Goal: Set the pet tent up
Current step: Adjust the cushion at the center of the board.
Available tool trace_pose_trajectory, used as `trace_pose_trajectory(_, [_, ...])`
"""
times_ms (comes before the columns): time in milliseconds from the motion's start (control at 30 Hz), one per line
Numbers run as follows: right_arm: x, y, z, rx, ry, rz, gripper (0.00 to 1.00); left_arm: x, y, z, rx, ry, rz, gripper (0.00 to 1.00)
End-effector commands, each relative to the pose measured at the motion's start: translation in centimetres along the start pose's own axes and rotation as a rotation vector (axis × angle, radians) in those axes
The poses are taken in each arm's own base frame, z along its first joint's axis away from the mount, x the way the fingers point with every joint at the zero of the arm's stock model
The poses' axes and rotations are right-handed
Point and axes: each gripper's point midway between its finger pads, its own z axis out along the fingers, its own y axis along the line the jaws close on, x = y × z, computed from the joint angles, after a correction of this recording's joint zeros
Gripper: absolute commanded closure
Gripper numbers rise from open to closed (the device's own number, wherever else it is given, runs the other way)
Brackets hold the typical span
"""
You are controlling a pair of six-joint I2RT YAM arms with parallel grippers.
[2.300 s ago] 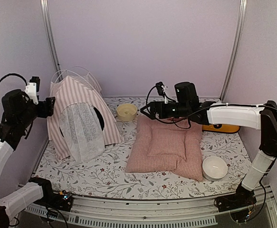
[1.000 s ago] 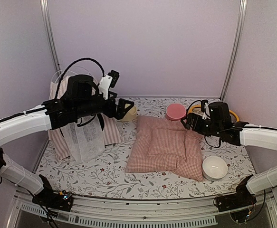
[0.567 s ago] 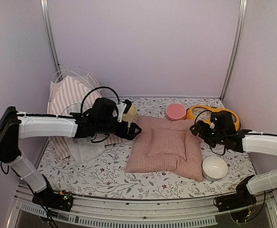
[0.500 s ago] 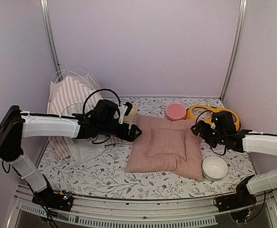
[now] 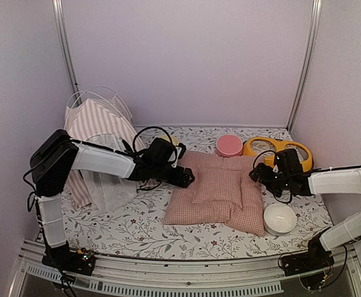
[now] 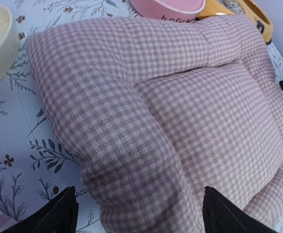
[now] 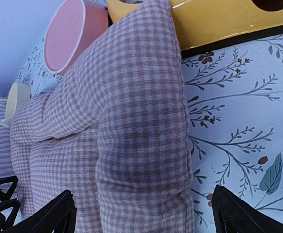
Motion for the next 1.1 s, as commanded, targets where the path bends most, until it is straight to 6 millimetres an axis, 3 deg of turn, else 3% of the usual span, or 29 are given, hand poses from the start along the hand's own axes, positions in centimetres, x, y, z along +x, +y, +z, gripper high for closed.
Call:
trace_pose_trajectory(0, [0.4, -1.2, 2.3, -0.015, 0.044, -0.014, 0.01, 1.5, 0.4, 2.8, -0.049, 0.028, -0.062, 0.14])
trace_pose_trajectory(100, [1.2, -0.7, 4.2, -0.05, 0.11, -0.028, 0.01, 1.9, -0.1, 3.6, -0.04, 0.04, -0.098, 0.18])
trace_pose_trajectory(233, [2.2, 1.6, 5.8, -0.155, 0.207, -0.072, 0.2, 1.2, -1.9, 3.4, -0.017, 0.022, -0.112, 0.32])
trace_pose_trajectory(367, [2.0, 3.4, 5.8, -0.213, 0.233, -0.093, 0.42, 0.2, -2.7, 2.3, -0.016, -0.003, -0.134, 0.57])
trace_pose_trajectory(533, [-0.3, 4.9, 4.6, -0.213, 0.182, -0.135, 0.67, 0.0, -3.6, 0.7, 0.026, -0.025, -0.12, 0.99])
trace_pose_trajectory(567, [-0.8, 5.2, 4.2, -0.211, 0.174, -0.141, 0.73, -1.2, -4.3, -0.7, 0.048, -0.051, -0.113, 1.0])
trace_pose_trajectory(700, [-1.8, 7.7, 2.1, -0.219, 0.132, -0.19, 0.94, -2.1, -6.8, -4.0, 0.124, -0.082, -0.058, 1.0])
trace_pose_trajectory(867, [-0.4, 12.5, -1.3, -0.22, 0.104, -0.28, 0.97, -2.6, -9.6, -6.9, 0.226, -0.102, -0.001, 1.0])
trace_pose_trajectory(1067, [-0.2, 17.4, -4.5, -0.263, 0.073, -0.318, 0.97, -3.7, -12.4, -9.0, 0.319, -0.128, 0.028, 1.0])
